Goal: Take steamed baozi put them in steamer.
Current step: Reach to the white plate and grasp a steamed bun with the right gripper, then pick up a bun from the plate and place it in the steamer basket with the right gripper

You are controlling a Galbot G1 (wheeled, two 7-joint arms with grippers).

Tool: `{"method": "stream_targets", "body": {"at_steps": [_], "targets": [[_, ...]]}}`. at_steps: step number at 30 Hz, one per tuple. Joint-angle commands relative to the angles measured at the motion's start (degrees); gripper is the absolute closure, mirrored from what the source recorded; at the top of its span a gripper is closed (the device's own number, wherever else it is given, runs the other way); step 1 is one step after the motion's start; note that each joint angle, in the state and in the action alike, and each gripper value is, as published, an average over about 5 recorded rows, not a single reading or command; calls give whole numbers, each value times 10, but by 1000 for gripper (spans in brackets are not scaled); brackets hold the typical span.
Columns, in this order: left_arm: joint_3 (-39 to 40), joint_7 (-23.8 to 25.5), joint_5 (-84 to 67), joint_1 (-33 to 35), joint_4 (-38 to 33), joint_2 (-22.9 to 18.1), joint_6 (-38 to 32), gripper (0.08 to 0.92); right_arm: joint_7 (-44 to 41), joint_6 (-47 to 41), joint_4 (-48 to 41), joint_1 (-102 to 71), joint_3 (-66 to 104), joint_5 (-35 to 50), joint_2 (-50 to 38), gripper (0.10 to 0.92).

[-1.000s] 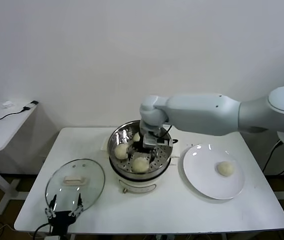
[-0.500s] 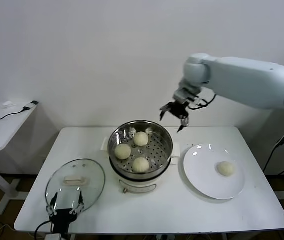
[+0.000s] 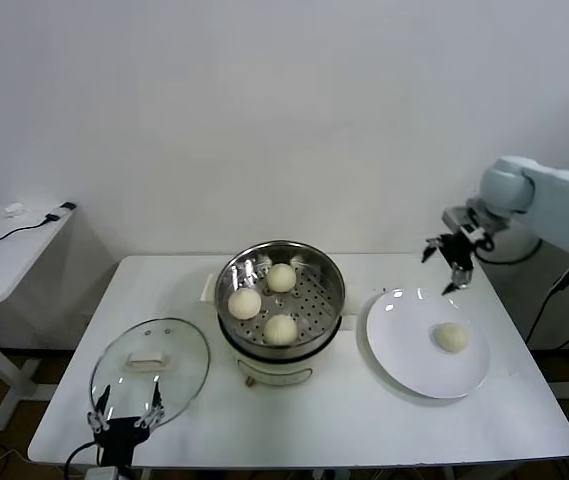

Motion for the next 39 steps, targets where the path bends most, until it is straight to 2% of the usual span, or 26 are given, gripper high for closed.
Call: {"method": "stream_targets", "body": {"at_steps": [1,14,26,29,36,39], "targets": [[-2,0,0,1,3,0,0,177,16,-49,-32,-162,86,-69,-59,203],[-4,-1,0,7,5,1,-3,177,62,-44,-143,-291,238,-111,6,203],[-5,-5,1,11,4,0,-4,177,56,-50,-152,-294,244,-113,34,203],[-4,-5,1,12,3,0,-3,177,48,-51,-143,-286,238,-113,29,223],[1,-6,2,14,-2,-1,-2,177,35,-46,-109,-225,208,-89,16,343],[5,-6,3,15,-6,-1,-1,177,21,-43,-86,-165,163,-63,14,354]]}}
